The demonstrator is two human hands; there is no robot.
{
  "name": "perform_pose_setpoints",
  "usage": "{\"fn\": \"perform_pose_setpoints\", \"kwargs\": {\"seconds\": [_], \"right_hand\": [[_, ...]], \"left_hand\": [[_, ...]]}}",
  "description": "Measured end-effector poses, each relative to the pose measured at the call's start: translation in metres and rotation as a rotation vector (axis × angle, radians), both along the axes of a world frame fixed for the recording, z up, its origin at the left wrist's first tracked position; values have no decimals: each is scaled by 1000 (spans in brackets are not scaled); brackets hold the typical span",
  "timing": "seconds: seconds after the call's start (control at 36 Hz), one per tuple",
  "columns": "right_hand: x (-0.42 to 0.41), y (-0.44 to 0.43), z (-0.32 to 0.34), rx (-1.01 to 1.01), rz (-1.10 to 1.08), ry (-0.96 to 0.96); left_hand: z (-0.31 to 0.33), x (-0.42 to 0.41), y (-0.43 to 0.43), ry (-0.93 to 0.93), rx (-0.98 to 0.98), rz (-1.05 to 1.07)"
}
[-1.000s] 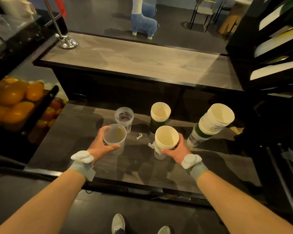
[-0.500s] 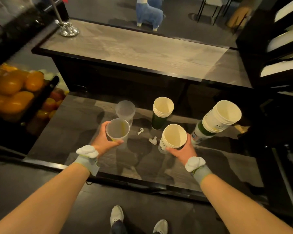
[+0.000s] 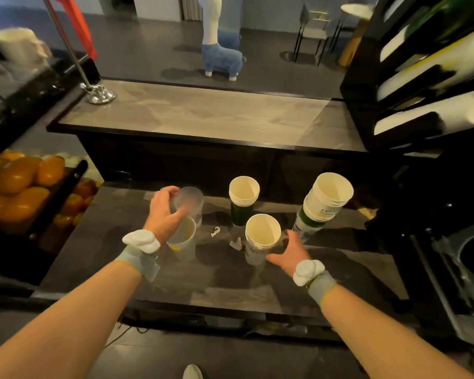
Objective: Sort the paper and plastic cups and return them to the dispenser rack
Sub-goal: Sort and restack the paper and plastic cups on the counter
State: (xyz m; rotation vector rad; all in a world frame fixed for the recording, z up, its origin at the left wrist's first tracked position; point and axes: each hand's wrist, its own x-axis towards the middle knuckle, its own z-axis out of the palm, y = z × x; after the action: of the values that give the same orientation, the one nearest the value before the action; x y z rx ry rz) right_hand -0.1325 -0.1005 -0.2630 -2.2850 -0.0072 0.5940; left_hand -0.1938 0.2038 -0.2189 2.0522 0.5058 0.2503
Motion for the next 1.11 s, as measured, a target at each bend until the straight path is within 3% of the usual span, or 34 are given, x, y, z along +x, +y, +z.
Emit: {"fn": "perform_pose_setpoints", "kwargs": {"seconds": [0.19,0.36,0.5,0.72,1.11], "right_hand": [[2,-55,17,-79,-88,73],[24,-109,41,-66,-262,-11],[53,-127,61,-8,-312,-108],[80,-118,75,42,-188,-199],[97,-109,68,122,-189,-286]], "left_hand": [[39,50,-77,-68,-14,-242],[54,88,-143,-13,48,-497],[53,122,-180,83,60,-560],[41,155,-212,247,145,-681],[34,167,-231,147,146,-659]]}}
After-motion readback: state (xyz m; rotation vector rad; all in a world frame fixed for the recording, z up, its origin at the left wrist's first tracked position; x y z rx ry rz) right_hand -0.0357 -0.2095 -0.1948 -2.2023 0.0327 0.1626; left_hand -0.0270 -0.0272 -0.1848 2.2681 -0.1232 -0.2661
